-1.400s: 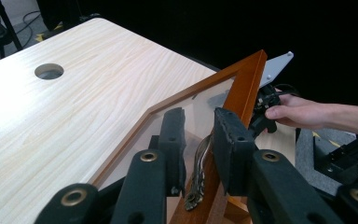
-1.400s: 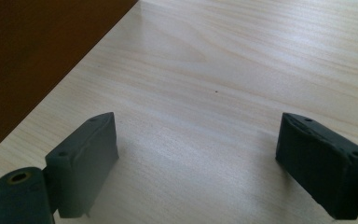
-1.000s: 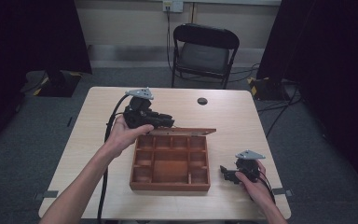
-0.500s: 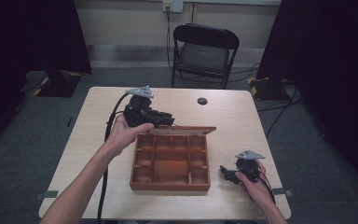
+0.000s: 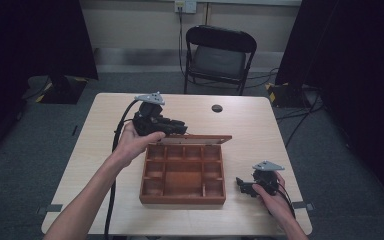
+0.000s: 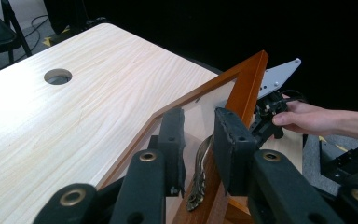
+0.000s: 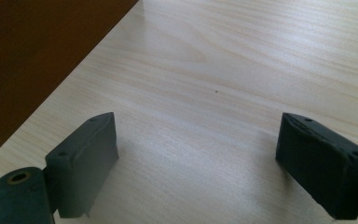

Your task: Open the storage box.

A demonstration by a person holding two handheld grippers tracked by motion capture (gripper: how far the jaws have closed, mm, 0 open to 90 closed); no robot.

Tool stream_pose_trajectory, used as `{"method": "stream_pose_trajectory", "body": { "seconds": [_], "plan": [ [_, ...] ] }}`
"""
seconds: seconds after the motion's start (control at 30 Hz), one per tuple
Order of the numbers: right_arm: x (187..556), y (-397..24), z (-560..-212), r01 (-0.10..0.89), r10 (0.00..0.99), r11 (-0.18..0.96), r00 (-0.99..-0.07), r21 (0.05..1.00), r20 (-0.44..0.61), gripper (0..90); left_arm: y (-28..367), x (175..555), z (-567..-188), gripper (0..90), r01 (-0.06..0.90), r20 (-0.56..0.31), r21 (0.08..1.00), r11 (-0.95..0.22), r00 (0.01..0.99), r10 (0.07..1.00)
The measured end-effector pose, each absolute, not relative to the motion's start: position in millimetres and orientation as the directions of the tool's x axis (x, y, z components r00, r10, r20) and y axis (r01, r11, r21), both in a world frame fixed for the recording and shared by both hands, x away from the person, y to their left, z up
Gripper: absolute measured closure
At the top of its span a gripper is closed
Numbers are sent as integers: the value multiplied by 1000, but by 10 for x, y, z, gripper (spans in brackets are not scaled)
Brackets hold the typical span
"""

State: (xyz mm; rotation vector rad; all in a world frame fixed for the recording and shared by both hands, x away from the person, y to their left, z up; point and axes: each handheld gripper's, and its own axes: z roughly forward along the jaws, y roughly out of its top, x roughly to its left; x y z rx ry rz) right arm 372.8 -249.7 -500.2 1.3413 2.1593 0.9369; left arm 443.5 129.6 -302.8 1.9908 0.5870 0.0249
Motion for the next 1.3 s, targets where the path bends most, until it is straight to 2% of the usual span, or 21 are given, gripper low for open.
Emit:
{"method": "stream_pose_trajectory", "body": {
  "seconds": [1.3],
  "plan": [
    [3727,-2497,-5002,608,898,304,-440,733,-7,119,1301,4446,-3030,732,394,-232,845,-362,880,415]
  ]
}}
